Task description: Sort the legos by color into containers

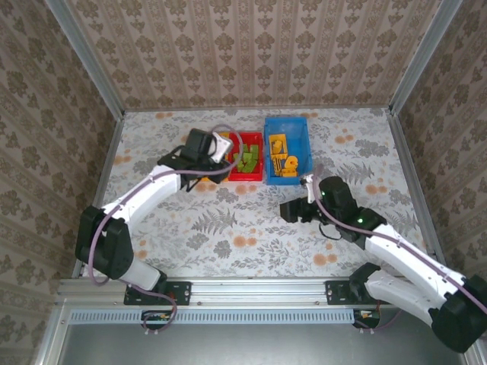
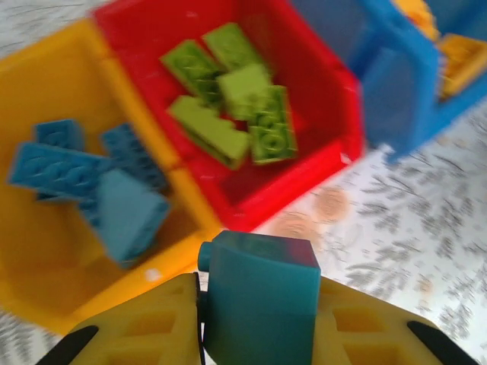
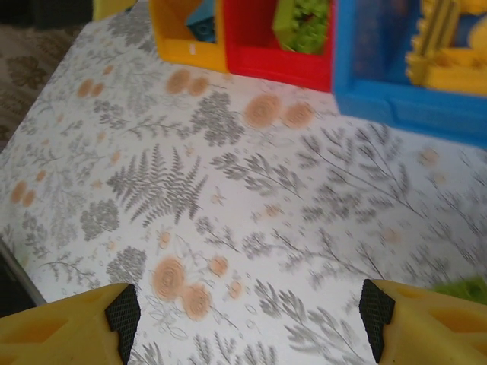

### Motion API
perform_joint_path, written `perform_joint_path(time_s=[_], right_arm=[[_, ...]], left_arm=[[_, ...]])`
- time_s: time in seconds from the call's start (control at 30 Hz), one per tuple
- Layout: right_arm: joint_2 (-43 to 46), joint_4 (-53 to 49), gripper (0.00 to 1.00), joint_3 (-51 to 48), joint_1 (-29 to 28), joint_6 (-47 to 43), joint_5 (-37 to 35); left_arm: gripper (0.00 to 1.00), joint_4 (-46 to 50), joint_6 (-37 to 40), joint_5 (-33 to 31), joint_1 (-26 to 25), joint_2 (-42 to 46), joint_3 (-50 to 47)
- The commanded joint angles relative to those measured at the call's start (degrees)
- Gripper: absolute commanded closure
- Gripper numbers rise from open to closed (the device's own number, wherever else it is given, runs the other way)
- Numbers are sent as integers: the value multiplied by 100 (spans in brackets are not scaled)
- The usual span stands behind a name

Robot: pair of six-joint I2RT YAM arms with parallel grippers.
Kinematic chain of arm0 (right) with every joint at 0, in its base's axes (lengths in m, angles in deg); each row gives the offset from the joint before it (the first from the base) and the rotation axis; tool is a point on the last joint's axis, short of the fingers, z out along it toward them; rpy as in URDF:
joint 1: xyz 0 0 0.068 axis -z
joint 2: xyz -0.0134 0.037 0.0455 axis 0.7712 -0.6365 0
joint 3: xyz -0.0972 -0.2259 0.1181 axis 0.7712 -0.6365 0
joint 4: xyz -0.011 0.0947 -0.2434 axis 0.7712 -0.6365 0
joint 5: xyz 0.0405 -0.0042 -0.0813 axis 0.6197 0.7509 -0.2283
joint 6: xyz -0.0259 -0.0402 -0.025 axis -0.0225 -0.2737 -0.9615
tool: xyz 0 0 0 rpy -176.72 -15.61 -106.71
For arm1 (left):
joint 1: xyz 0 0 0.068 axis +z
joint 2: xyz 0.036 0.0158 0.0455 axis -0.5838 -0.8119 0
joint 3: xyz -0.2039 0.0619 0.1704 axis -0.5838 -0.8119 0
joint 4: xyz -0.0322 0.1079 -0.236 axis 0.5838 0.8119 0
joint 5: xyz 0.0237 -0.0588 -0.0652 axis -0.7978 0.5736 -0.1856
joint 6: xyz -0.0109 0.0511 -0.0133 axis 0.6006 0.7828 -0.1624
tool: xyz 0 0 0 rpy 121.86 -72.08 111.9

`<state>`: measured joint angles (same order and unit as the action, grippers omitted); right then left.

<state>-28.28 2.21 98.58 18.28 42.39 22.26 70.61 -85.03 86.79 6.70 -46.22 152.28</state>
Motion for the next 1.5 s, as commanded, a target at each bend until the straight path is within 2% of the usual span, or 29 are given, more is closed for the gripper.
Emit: perform_joint_path(time_s=[0.0, 0.03, 0.17, 0.43, 0.57, 0.7, 0.87, 1.03, 1.17, 1.3, 1.47], right_arm=[[-476, 523, 21, 417, -161, -336, 98], [-609, 640, 21, 484, -182, -309, 93], [-935, 908, 21, 663, -201, -192, 38], [-1151, 820, 21, 889, -201, -207, -108], [-1125, 776, 21, 887, -201, -188, -180], [-1048, 731, 20, 814, -205, -131, -287], [-885, 581, 19, 763, -124, -111, -576], [-610, -86, 19, 776, 11, 146, -1543], [-598, -908, 20, 785, 185, 394, -1893], [-618, -1649, 20, 652, 437, 961, -1973], [-1138, -2336, 23, 796, 573, 1717, -1983]], left_arm=[[72, 522, -421, -82, 345, -364, 529], [72, 580, -494, -25, 540, -568, 756], [71, 698, -563, -28, 800, -1388, 1598], [68, 861, -753, 152, 1004, -2941, 3033], [62, 950, -808, 186, 1012, -3321, 3372], [53, 961, -853, 211, 995, -3377, 3403], [42, 970, -873, 108, 994, -3163, 3261], [41, 778, -1041, 56, 944, -2612, 2943], [40, 456, -1125, -59, 710, -1900, 2443], [38, -4, -1161, 104, 322, -977, 1570], [35, -619, -812, 374, -649, 215, 250]])
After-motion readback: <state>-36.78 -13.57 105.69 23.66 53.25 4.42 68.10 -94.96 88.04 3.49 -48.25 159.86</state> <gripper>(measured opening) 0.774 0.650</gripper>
